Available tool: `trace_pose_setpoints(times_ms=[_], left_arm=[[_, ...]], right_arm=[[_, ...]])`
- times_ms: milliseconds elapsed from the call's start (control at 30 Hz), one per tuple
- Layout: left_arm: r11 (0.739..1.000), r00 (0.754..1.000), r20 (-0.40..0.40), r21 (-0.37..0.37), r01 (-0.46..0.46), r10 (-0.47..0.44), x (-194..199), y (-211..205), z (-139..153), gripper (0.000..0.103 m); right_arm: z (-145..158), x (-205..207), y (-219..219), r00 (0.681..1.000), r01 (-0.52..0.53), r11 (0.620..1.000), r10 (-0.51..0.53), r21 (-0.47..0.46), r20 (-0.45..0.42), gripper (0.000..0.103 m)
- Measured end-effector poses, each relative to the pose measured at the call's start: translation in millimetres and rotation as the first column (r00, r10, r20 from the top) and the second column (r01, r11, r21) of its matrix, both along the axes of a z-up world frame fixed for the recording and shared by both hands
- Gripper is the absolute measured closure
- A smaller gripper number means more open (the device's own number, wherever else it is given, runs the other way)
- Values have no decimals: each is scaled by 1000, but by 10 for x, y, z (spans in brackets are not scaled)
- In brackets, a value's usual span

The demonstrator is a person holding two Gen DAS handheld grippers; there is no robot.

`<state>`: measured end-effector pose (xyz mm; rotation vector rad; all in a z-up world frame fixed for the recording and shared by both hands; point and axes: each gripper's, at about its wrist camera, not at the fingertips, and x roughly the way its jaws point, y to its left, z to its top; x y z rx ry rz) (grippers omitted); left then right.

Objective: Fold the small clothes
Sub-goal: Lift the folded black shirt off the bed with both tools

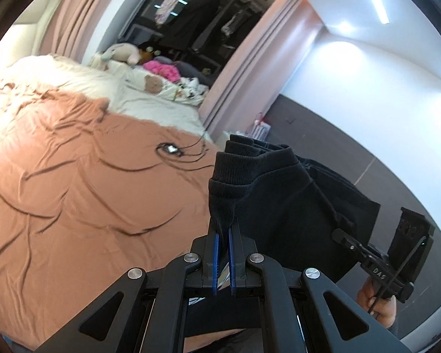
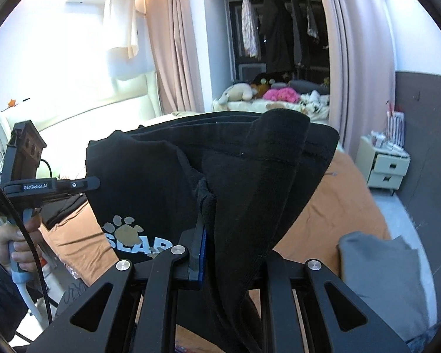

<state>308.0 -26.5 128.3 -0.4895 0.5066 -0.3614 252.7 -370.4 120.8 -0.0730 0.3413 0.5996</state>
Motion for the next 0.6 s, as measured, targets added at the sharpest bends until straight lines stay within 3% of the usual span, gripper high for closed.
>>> trace_pose_setpoints(times_ms=[100,333,600], left_arm=[[999,999,0,-31,39,-39,48,-119,122,98],[989,989,22,-28,144,-144,127,-498,303,98],[960,960,56,-37,277,-275,233,-1091,496,98]], right_arm=[[82,-41,-101,1000,15,1000,-15,-8,19,93],[162,-187,-214,996,77,996,-74,-39,58,93],[208,-512,-329,982,164,985,-158,-59,102,93]])
